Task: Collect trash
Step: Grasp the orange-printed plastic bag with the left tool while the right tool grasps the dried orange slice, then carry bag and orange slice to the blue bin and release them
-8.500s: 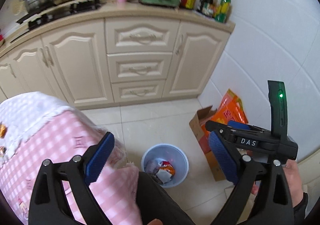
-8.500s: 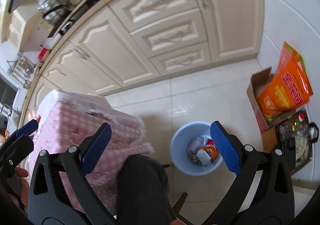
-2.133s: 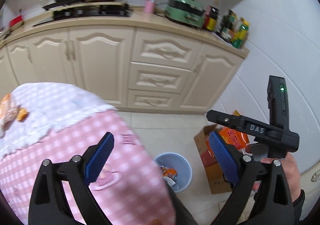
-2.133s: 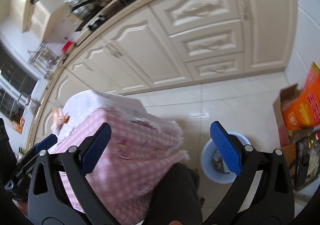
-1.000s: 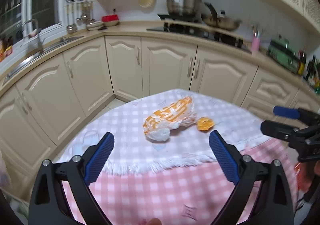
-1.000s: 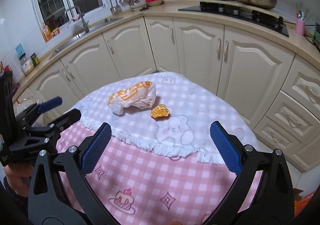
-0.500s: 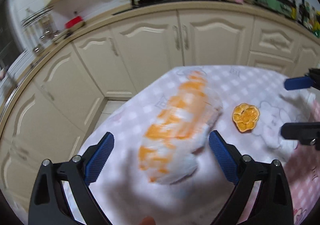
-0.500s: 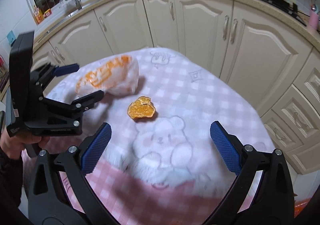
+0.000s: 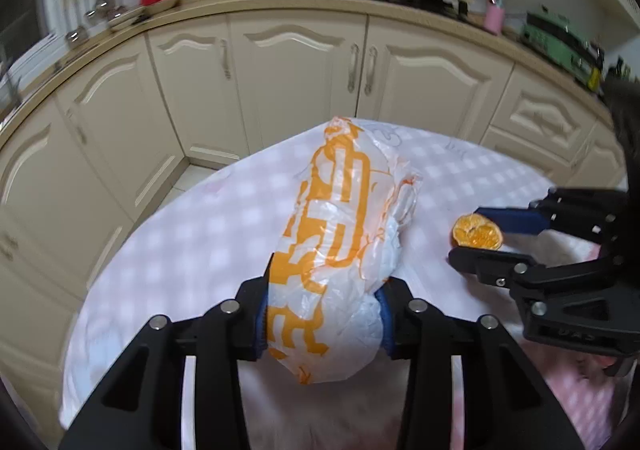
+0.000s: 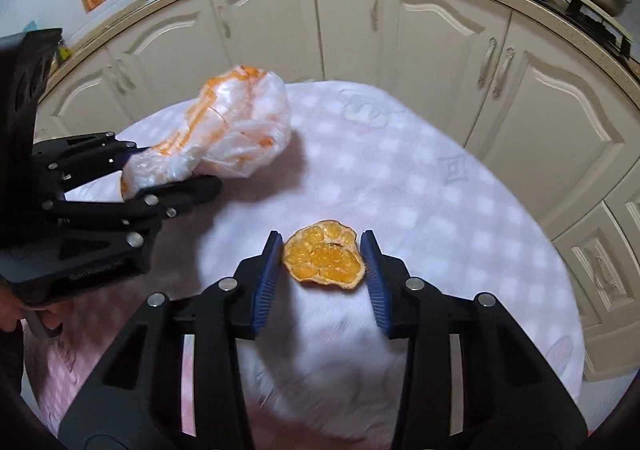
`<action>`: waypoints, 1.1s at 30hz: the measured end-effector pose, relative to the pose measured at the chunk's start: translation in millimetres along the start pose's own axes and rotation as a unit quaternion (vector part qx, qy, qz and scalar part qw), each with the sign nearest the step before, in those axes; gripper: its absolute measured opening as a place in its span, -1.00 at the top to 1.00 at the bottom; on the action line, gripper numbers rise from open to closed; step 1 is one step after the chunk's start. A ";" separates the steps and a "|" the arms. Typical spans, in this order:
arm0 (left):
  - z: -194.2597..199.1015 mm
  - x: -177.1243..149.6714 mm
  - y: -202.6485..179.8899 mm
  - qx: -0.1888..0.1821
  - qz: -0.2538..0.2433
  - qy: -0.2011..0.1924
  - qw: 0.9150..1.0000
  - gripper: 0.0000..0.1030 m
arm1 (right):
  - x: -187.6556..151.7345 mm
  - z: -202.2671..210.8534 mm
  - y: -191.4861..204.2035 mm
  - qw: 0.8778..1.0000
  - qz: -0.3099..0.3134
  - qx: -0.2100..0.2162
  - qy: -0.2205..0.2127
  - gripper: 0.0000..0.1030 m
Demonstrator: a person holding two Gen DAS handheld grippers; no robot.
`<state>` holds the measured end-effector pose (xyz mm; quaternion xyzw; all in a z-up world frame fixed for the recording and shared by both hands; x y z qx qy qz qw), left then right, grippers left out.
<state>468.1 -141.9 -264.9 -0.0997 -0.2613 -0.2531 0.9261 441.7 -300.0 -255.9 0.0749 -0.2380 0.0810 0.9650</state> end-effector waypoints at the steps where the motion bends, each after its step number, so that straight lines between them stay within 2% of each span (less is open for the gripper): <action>1: 7.6 -4.3 -0.1 -0.001 0.008 -0.006 1.000 0.22 | -4.5 4.3 0.1 1.000 -0.007 0.009 -0.002 0.23; 10: 95.1 -54.8 -16.8 -0.009 0.066 -0.069 0.995 0.22 | -41.8 74.1 12.1 0.998 -0.023 0.029 -0.050 0.23; 18: 161.9 -94.2 -52.9 -0.003 0.086 -0.111 0.990 0.22 | -90.7 145.6 12.6 0.993 -0.038 0.050 -0.097 0.23; 27: 201.4 -135.0 -116.8 0.003 0.073 -0.136 0.988 0.22 | -153.4 202.2 2.1 0.985 -0.056 0.065 -0.148 0.23; 33: 214.4 -150.3 -181.8 -0.024 0.033 -0.149 0.988 0.22 | -201.4 245.4 -30.0 0.977 -0.082 0.054 -0.187 0.23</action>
Point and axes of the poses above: each gripper's, at about its wrist camera, not at the fingertips, and z roughly against the way its jaws point, y to its left, x to its top, the point moved 4 cm from there along -z, roughly the way its jaws point, and after that the axes turned 7 degrees about y, right-handed, at the moved point
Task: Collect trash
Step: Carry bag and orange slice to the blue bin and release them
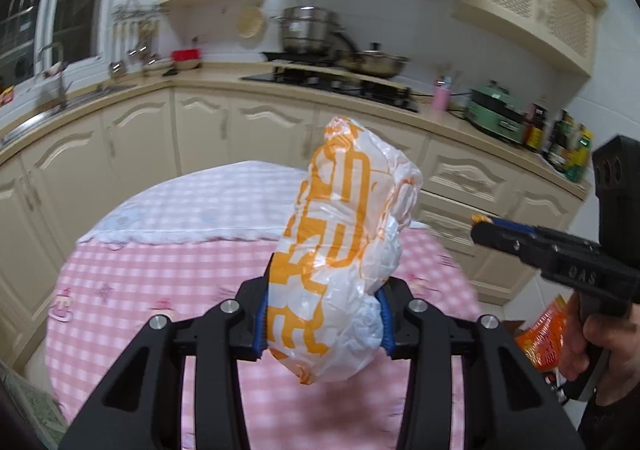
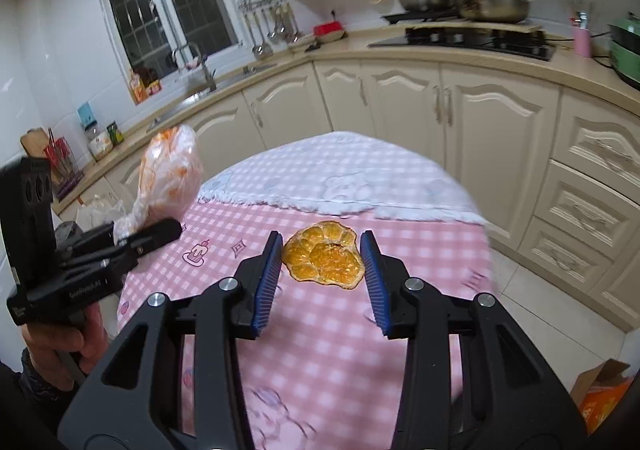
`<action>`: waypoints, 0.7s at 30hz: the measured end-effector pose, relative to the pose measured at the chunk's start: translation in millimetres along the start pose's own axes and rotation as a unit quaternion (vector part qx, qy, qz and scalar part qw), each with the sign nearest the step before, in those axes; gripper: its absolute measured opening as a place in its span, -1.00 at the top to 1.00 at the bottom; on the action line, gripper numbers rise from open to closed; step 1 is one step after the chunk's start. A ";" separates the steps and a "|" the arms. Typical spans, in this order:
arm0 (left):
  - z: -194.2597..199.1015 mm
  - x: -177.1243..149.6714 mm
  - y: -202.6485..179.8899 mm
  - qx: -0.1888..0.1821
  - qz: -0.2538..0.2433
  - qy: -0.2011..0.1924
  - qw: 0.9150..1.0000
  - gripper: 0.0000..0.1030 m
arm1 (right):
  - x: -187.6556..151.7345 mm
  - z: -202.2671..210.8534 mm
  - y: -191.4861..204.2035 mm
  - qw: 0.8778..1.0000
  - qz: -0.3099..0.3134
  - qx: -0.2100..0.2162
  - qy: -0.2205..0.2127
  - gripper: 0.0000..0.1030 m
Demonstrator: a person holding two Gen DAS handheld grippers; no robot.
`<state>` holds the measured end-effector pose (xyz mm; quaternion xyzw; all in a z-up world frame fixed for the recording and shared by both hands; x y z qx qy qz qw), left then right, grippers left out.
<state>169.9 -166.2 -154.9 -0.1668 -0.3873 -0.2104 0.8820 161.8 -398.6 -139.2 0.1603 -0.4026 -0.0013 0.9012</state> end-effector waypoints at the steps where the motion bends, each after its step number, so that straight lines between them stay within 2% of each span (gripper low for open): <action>1: 0.6 -3.7 -15.5 -0.009 -0.010 -0.001 1.000 0.22 | -4.8 10.4 -7.4 1.000 -0.006 -0.004 -0.007 0.23; 5: -6.0 -20.3 -75.1 -0.047 -0.040 0.005 0.998 0.22 | -31.3 51.1 -54.2 0.998 -0.041 -0.028 -0.033 0.23; 9: -26.0 -40.1 -139.6 -0.086 -0.075 0.029 0.993 0.22 | -71.8 84.2 -117.3 0.991 -0.109 -0.061 -0.047 0.23; 13: -62.1 -69.4 -218.6 -0.131 -0.127 0.072 0.981 0.22 | -111.9 103.8 -176.1 0.981 -0.173 -0.078 -0.051 0.23; 15: -85.7 -84.7 -246.0 -0.143 -0.142 0.099 0.974 0.22 | -133.8 109.6 -205.6 0.973 -0.206 -0.090 -0.050 0.23; 21: -158.0 -124.0 -296.3 -0.156 -0.158 0.181 0.958 0.22 | -192.3 91.7 -272.4 0.950 -0.292 -0.109 -0.012 0.23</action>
Point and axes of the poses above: each gripper's, at about its wrist camera, not at the fingertips, and z roughly against the way its jaws point, y to its left, x to its top, the point moved 4 cm from there along -z, roughly the way its jaws point, and after that the axes turned 7 degrees about y, right-handed, at the moved point
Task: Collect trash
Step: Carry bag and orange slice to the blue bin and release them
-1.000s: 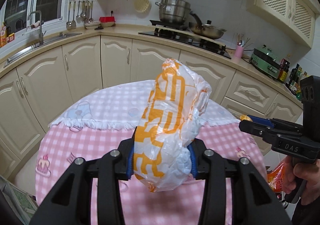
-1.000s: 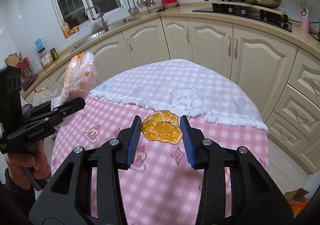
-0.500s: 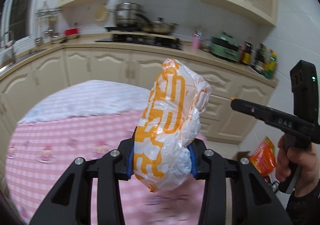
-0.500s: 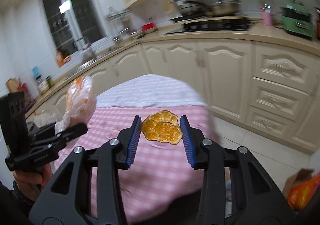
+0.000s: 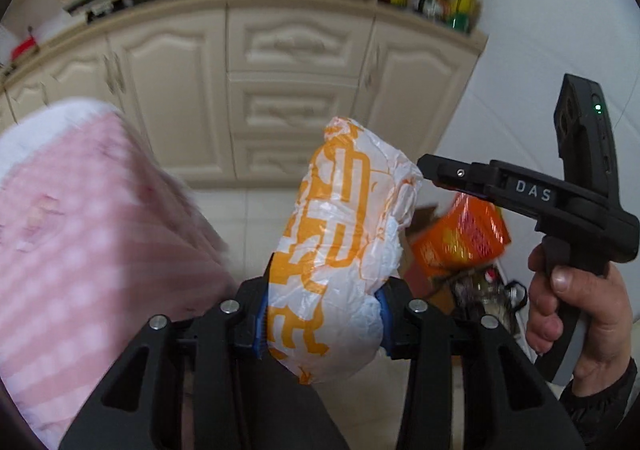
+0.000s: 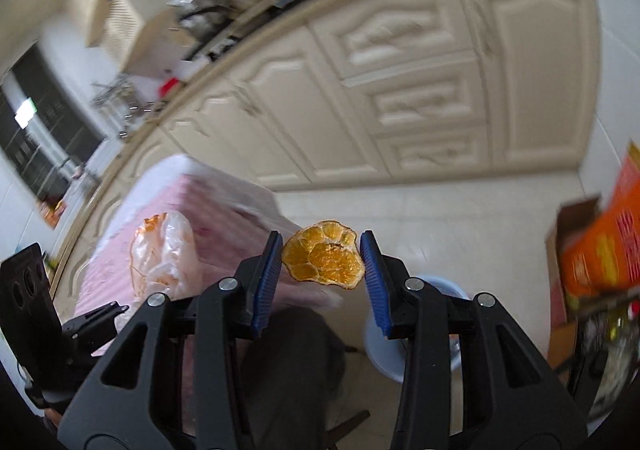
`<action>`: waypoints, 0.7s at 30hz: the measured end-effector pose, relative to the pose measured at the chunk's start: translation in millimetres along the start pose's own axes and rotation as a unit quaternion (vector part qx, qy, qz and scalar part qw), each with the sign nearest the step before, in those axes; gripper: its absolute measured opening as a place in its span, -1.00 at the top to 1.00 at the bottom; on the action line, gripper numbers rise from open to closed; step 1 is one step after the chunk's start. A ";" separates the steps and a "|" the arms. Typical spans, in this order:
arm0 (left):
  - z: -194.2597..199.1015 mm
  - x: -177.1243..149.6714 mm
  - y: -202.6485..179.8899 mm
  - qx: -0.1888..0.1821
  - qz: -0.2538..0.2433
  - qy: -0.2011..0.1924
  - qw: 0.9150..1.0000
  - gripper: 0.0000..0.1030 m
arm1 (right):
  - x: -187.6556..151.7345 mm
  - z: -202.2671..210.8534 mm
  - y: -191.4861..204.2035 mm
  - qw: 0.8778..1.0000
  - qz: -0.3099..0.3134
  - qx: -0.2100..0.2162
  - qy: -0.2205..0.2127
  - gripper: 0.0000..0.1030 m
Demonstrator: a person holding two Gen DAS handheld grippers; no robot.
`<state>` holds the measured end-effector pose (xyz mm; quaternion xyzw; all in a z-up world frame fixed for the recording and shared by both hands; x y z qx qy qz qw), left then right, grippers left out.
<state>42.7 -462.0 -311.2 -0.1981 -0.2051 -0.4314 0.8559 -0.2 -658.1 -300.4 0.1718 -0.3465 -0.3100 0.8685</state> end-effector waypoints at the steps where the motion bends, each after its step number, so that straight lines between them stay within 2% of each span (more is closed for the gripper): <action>1: -16.9 -0.9 -2.4 -0.003 0.000 0.017 1.000 0.22 | -3.6 -8.3 -10.5 1.000 -0.013 -0.003 0.009 0.23; 9: -116.8 -4.8 -5.7 -0.005 0.013 0.112 0.994 0.21 | -24.4 -62.5 -51.7 0.995 -0.074 -0.003 0.061 0.23; 12: -151.5 -2.9 -3.0 -0.024 0.014 0.155 0.988 0.11 | -24.7 -77.8 -62.4 0.994 -0.090 -0.001 0.065 0.18; 13: -163.0 -2.4 -0.1 -0.023 0.018 0.170 0.985 -0.05 | -23.9 -80.8 -67.5 0.993 -0.098 -0.006 0.064 -0.12; 14: -164.1 -2.3 2.6 -0.019 0.021 0.172 0.985 -0.32 | -23.8 -81.8 -71.0 0.992 -0.106 -0.010 0.062 -0.56; 15: -164.1 -2.0 6.4 -0.014 0.026 0.168 0.985 -0.44 | -23.4 -82.0 -75.4 0.991 -0.115 -0.015 0.059 -0.73; 16: -162.1 0.6 8.9 -0.008 0.029 0.159 0.987 -0.65 | -23.3 -80.9 -78.7 0.991 -0.122 -0.019 0.056 -0.87; 17: -159.1 2.1 11.1 -0.004 0.029 0.153 0.988 -0.74 | -23.6 -79.1 -80.5 0.990 -0.125 -0.020 0.055 -0.87; 21: -144.1 6.7 13.0 0.018 0.018 0.139 0.990 -0.79 | -22.7 -73.3 -84.3 0.990 -0.129 -0.032 0.052 -0.88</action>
Point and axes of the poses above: each gripper's, at about its wrist camera, not at the fingertips, and z roughly against the way its jaws point, y to its left, x to its top, the point moved 4 cm from there along -z, roughly the way its jaws point, and after that the axes turned 7 degrees about y, right-handed, at the moved point
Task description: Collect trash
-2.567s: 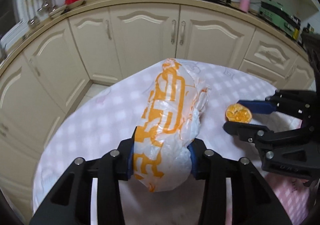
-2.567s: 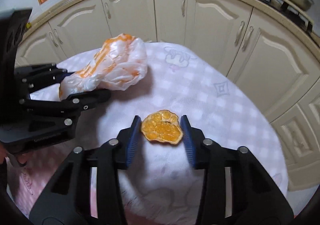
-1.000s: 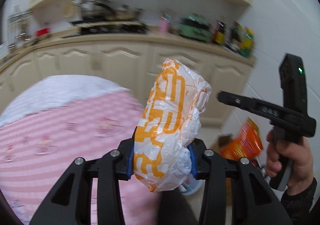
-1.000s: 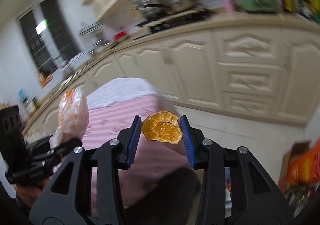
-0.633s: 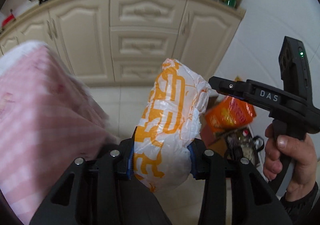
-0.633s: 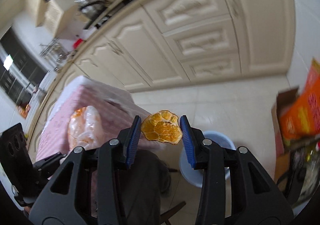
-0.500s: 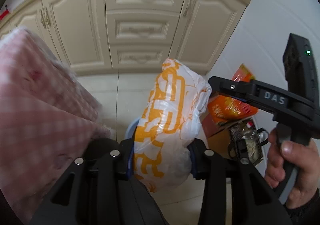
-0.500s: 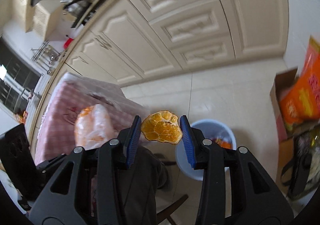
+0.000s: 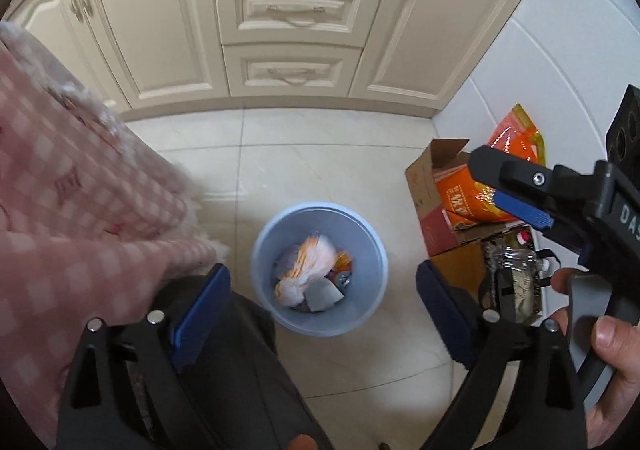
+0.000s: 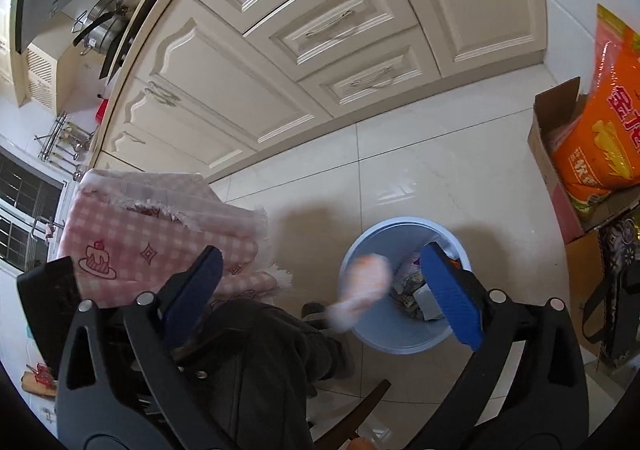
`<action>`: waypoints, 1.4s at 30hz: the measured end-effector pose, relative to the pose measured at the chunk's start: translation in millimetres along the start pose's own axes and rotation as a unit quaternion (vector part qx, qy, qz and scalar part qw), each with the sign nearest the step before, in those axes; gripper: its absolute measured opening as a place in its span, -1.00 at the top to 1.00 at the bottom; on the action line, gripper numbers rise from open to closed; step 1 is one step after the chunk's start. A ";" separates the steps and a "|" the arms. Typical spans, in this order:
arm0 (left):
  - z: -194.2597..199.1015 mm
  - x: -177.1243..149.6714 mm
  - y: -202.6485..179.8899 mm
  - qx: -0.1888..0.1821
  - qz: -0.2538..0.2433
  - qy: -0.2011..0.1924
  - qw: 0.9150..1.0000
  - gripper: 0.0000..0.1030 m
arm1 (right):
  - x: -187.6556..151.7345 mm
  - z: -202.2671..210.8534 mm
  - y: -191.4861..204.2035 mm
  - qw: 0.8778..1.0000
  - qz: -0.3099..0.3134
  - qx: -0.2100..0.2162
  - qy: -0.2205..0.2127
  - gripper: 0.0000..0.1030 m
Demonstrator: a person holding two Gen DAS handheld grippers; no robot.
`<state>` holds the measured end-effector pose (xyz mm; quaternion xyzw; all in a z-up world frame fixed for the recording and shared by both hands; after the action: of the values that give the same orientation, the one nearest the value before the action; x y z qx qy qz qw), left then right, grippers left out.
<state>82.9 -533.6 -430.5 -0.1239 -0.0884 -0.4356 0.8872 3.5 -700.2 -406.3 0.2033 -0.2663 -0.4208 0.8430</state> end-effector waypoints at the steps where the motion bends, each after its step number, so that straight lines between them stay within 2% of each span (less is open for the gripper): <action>1: 3.9 0.4 -0.3 0.005 -0.001 -0.004 1.000 -0.79 | 0.1 1.2 -0.3 1.000 -0.001 -0.002 -0.002 -0.88; 14: 50.7 -7.7 -14.3 0.009 -0.021 -0.046 0.999 -0.81 | -2.0 29.1 23.6 1.000 0.017 -0.016 -0.019 -0.88; 21: 117.4 -20.1 -25.6 0.003 -0.048 -0.110 0.993 -0.81 | 2.0 74.1 68.1 0.997 0.052 -0.010 -0.059 -0.88; 26: 181.6 -40.3 -8.8 0.022 -0.043 -0.174 0.984 -0.81 | -1.9 105.8 121.3 0.991 0.101 0.002 -0.087 -0.88; 31: 235.0 -63.7 30.2 0.071 -0.011 -0.213 0.974 -0.81 | -15.8 126.7 193.1 0.981 0.166 0.021 -0.103 -0.88; 33: 252.9 -73.0 46.9 0.080 0.007 -0.225 0.971 -0.81 | -24.6 132.9 221.8 0.975 0.190 0.031 -0.108 -0.88; 38: 307.2 -105.3 97.4 0.110 0.061 -0.266 0.956 -0.81 | -51.9 142.9 292.2 0.960 0.251 0.055 -0.110 -0.88; 42: 347.4 -134.5 131.2 0.139 0.097 -0.297 0.940 -0.81 | -83.3 152.4 348.6 0.942 0.305 0.074 -0.117 -0.88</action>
<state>88.8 -252.1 -153.6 -0.1311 -0.3954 -0.2742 0.8668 76.7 -453.8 -113.7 0.1237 -0.4425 -0.1432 0.8766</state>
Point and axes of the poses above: each gripper's, at about its wrist camera, not at the fingertips, and z roughly against the way its jaws point, y to its left, x to its top, the point moved 4 cm from there along -z, roughly the way its jaws point, and after that the axes turned 7 degrees about y, right-handed, at the moved point
